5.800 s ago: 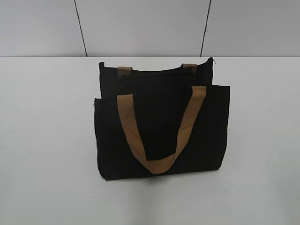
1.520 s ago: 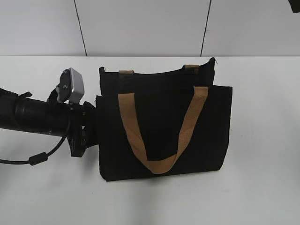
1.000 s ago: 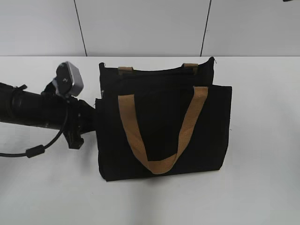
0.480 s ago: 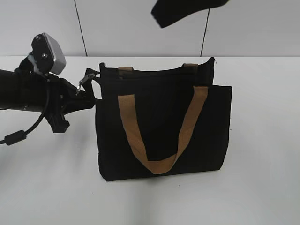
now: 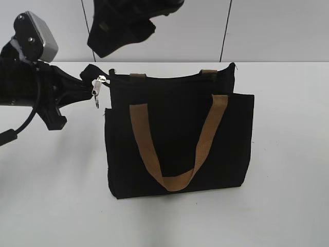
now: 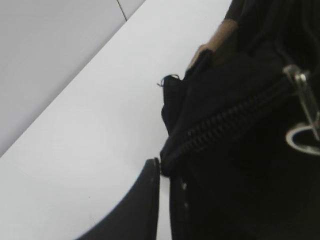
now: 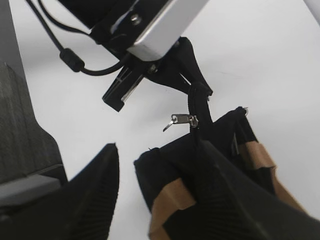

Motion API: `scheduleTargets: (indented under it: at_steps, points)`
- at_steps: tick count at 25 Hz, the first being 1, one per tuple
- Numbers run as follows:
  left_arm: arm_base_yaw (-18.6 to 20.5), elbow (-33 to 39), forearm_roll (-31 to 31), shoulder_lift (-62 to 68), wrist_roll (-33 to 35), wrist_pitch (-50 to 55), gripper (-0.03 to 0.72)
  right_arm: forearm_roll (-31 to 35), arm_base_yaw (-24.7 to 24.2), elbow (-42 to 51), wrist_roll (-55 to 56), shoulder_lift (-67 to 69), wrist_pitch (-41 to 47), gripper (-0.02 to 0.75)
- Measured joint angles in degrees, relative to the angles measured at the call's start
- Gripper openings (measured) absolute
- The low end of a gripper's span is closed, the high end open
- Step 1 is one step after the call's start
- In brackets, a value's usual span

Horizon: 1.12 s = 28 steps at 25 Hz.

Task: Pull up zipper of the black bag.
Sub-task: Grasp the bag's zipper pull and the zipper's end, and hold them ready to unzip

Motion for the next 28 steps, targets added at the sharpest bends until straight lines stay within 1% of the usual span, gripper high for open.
scheduleTargets:
  at_steps: [4, 6, 11, 20, 22, 24, 26, 28]
  points:
    - [0.0, 0.0, 0.1, -2.5, 0.0, -1.3, 0.015, 0.5, 0.3, 0.0, 16.9, 0.9, -0.4, 0.365]
    - [0.0, 0.0, 0.1, -3.1, 0.0, -1.5, 0.015, 0.8, 0.7, -0.1, 21.8, 1.9, -0.3, 0.35]
    - [0.0, 0.0, 0.4, -3.1, 0.0, -1.7, 0.015, 2.3, 2.3, -0.1, 27.2, 5.5, 0.2, 0.34]
    - [0.0, 0.0, 2.4, -3.1, 0.0, -1.9, 0.015, 2.5, 2.3, -0.1, 37.2, 11.6, -1.2, 0.338]
    - [0.0, 0.0, 2.5, -3.1, 0.0, -1.9, 0.015, 1.3, 2.3, -0.1, 40.5, 12.1, -1.6, 0.338]
    - [0.0, 0.0, 2.6, -3.1, 0.0, -1.9, 0.015, -1.6, 2.3, -0.1, 43.5, 12.4, -1.6, 0.338]
    - [0.0, 0.0, 2.6, -3.1, 0.0, -1.9, 0.015, -3.7, 2.3, -0.1, 45.3, 12.7, -1.9, 0.338]
    - [0.0, 0.0, 2.6, -3.1, 0.0, -1.9, 0.015, -4.4, 2.3, -0.1, 45.9, 12.7, -2.9, 0.337]
